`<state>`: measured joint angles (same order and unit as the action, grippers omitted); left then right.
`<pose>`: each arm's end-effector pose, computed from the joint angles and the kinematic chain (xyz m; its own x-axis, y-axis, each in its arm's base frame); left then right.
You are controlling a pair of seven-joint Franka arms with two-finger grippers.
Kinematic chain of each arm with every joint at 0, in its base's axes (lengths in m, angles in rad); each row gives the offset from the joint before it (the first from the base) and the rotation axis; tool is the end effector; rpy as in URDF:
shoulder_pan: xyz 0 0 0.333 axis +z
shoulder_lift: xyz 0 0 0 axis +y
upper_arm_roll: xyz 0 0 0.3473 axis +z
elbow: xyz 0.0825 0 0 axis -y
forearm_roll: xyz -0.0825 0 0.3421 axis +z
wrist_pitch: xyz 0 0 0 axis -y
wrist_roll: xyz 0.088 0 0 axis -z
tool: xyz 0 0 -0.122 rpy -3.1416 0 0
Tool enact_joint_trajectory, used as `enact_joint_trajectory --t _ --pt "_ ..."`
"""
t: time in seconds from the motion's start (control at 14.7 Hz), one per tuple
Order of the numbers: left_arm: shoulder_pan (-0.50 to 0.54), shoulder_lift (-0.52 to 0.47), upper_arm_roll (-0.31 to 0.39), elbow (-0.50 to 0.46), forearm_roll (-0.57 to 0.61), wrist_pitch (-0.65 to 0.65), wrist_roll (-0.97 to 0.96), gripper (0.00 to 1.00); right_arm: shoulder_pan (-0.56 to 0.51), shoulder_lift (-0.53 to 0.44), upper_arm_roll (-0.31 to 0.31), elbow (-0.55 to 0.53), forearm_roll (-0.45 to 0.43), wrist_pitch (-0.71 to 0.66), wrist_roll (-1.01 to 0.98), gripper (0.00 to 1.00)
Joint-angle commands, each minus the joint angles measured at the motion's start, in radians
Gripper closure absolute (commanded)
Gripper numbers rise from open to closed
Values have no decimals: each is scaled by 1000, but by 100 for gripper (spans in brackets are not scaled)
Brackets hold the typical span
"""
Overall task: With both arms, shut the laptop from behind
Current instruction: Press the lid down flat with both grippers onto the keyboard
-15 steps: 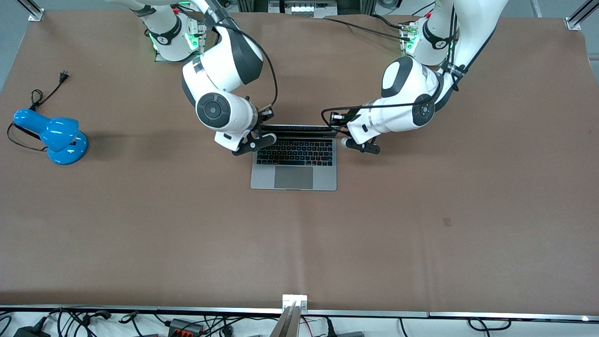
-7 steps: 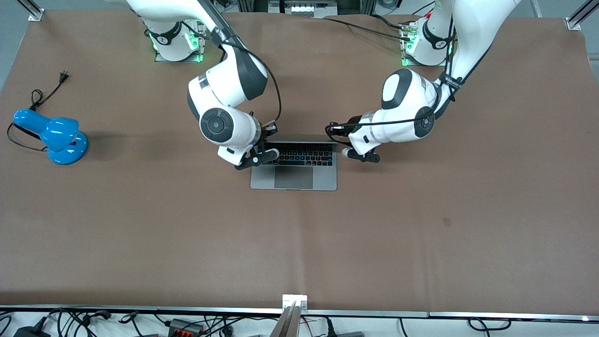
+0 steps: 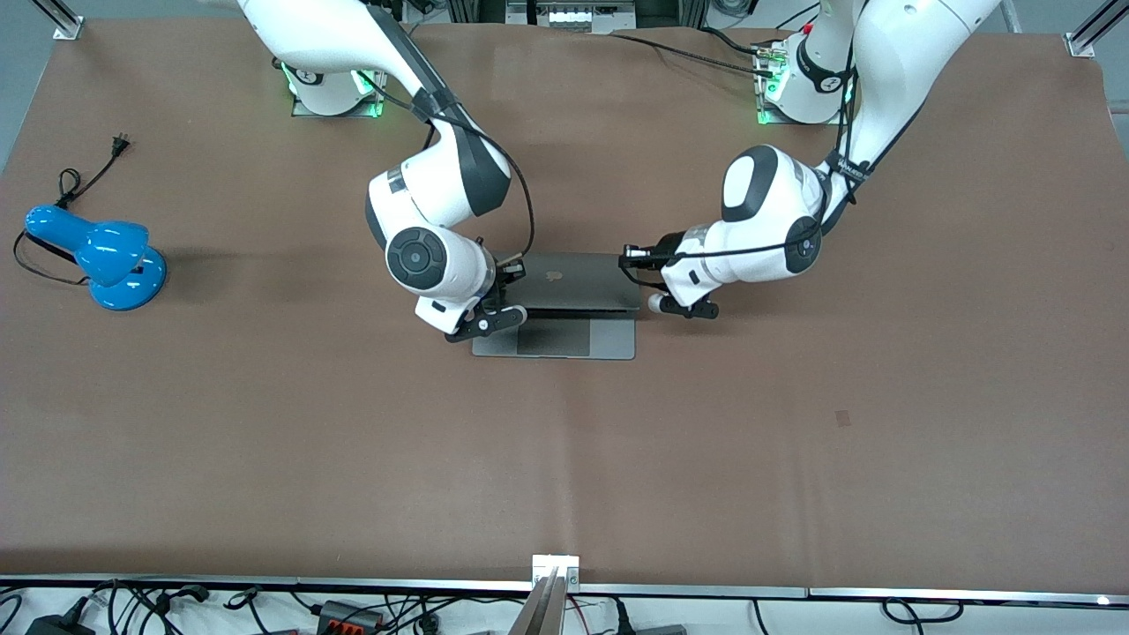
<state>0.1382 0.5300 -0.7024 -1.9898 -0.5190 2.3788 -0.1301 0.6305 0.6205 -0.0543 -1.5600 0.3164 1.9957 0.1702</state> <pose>0.5120 -0.3003 0.2994 0.9572 -0.0624 -0.2827 0.1135 -0.8174 0.5648 0.5398 0.3855 0.3060 0.9355 0.2674 -0.2310 0.2266 -0.9555 -0.1887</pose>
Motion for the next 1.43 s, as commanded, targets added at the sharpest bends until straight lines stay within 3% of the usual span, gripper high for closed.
enact_joint_trajectory --t 0.0,0.41,0.81,1.36 --pt "-12 73 8 46 48 31 10 100 -3 41 -2 31 -17 31 8 100" --pt "-12 156 14 66 138 92 10 100 -3 96 -29 31 -33 106 2 100" --pt "-95 186 89 75 140 152 14 100 -2 142 -29 32 -46 172 2 100" --pt "-120 216 109 75 154 212 15 100 1 168 -29 32 -54 195 6 100"
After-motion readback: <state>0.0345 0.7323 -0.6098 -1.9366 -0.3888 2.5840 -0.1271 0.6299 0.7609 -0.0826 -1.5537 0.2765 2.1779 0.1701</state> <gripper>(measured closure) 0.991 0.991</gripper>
